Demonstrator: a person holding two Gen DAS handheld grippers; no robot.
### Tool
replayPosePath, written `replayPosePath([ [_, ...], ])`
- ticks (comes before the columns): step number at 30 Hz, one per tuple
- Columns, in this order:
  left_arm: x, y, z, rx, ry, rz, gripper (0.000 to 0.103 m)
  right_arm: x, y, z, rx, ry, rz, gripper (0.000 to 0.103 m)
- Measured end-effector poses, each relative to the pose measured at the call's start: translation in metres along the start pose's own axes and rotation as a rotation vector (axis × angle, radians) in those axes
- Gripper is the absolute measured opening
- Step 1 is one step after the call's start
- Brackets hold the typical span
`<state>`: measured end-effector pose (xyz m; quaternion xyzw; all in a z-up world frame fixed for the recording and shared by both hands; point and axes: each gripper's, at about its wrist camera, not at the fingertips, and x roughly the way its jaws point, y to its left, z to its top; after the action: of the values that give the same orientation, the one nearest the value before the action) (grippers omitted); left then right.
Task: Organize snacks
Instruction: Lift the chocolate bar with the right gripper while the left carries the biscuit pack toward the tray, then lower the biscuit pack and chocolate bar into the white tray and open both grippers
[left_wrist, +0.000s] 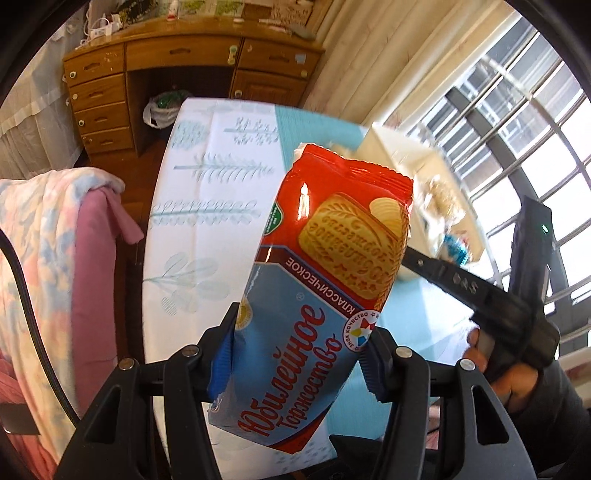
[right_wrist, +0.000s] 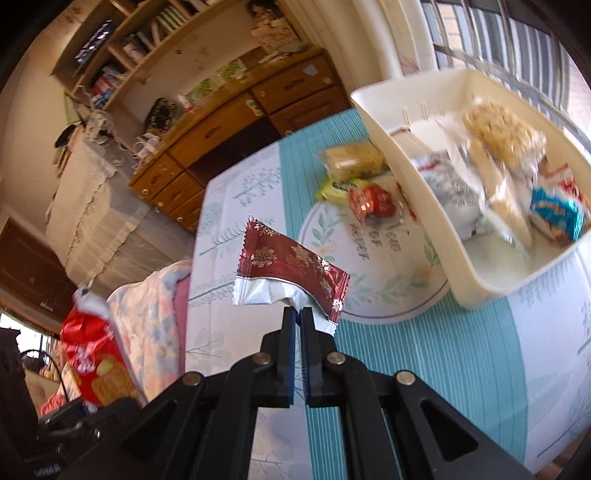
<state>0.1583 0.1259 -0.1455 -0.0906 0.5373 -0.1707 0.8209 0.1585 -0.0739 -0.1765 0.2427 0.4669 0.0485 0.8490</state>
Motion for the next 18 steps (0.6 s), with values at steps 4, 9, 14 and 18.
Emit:
replayPosePath([
  [4, -0.005, -0.019, 0.012, -0.018, -0.056, -0.001, 0.056, -0.025, 0.000, 0.011, -0.086, -0.037, 0.021, 0.002],
  [9, -0.008, -0.042, 0.027, -0.039, -0.109, -0.002, 0.055, -0.052, -0.011, 0.028, -0.160, -0.071, 0.041, 0.002],
  [14, -0.007, -0.071, 0.044, -0.046, -0.158, -0.011, 0.055, -0.071, -0.029, 0.047, -0.209, -0.101, 0.046, 0.002],
  [18, 0.000, -0.095, 0.053, -0.046, -0.182, -0.022, 0.055, -0.080, -0.047, 0.064, -0.231, -0.121, 0.042, 0.002],
])
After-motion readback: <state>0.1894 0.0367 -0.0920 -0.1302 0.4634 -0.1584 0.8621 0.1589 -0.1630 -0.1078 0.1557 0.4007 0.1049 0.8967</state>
